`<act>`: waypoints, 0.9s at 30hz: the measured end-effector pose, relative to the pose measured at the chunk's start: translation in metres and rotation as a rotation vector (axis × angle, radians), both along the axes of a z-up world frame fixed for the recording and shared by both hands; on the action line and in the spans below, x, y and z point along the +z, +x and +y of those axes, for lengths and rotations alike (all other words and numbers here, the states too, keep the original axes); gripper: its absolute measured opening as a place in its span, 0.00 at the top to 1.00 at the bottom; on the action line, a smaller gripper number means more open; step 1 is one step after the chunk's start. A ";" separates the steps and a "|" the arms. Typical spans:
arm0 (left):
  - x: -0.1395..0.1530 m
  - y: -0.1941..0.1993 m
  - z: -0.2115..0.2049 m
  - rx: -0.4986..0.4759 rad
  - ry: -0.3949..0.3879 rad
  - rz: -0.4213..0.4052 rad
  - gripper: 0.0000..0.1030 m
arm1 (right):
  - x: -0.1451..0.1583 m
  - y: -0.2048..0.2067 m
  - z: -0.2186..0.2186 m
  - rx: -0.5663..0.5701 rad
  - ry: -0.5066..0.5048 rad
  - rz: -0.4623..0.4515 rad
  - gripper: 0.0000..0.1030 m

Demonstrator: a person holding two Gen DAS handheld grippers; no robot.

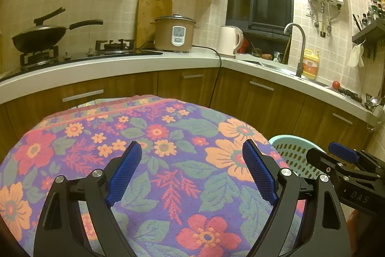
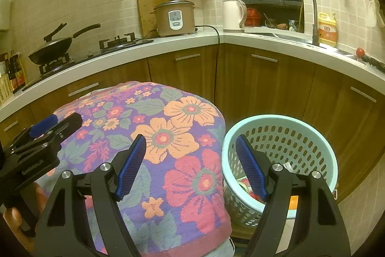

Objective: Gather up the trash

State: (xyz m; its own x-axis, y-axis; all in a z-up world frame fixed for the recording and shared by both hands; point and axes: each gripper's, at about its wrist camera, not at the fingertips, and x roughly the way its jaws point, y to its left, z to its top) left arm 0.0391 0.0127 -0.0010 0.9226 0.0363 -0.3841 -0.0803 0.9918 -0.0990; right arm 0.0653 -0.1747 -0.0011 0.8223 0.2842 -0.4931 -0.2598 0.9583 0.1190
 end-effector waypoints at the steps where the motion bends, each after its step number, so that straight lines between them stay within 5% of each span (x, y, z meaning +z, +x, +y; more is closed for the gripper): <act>1: 0.000 0.000 0.000 -0.001 0.001 0.000 0.19 | 0.000 0.000 0.000 -0.002 -0.001 0.000 0.29; 27: 0.002 0.001 -0.002 -0.015 0.013 0.000 0.19 | 0.004 -0.002 0.001 -0.026 -0.031 -0.043 0.29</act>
